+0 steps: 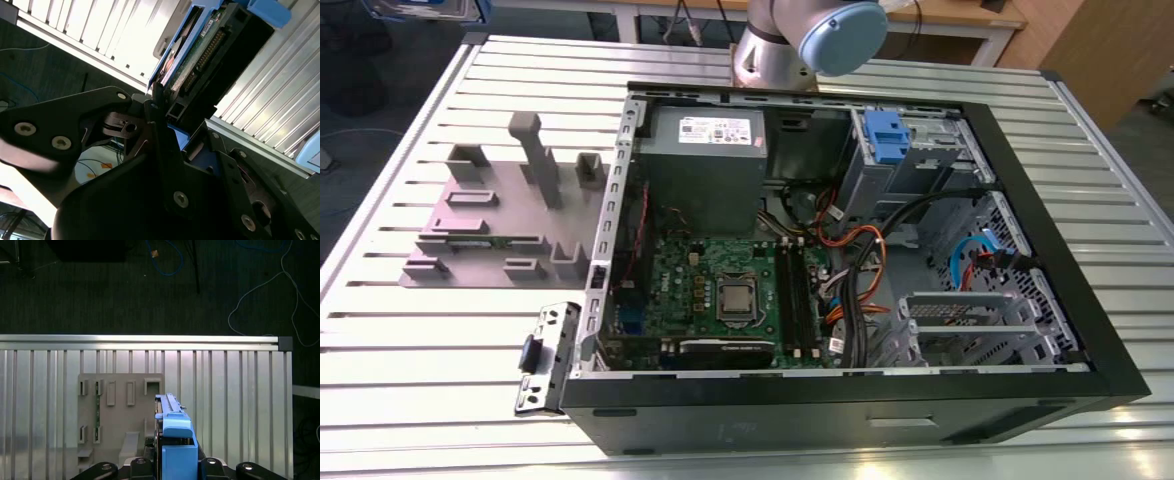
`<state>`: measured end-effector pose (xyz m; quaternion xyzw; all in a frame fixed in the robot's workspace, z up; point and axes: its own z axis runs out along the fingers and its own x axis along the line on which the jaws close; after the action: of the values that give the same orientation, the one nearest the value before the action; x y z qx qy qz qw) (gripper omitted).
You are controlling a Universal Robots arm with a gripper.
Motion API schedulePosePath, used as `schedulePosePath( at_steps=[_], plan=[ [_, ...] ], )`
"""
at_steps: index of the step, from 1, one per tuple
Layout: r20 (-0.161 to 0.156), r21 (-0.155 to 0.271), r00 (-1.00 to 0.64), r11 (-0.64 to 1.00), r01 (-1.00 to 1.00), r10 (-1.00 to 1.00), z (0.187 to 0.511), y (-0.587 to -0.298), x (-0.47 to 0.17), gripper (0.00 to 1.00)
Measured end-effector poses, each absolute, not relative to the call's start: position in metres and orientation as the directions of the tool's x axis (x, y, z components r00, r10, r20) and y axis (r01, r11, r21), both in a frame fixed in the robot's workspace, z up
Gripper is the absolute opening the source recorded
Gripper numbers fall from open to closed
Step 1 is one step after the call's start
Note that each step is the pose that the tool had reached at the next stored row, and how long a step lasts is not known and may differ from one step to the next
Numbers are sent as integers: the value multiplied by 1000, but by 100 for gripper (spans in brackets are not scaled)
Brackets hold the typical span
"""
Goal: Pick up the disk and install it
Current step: 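Pick up the disk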
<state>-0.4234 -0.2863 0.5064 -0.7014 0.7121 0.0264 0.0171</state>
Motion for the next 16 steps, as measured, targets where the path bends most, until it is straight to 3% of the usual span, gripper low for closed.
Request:
schedulePosePath(
  at_steps=[16],
  plan=[
    [-60, 14, -16, 15, -1000, -998, 509, -286, -421, 36]
  ],
)
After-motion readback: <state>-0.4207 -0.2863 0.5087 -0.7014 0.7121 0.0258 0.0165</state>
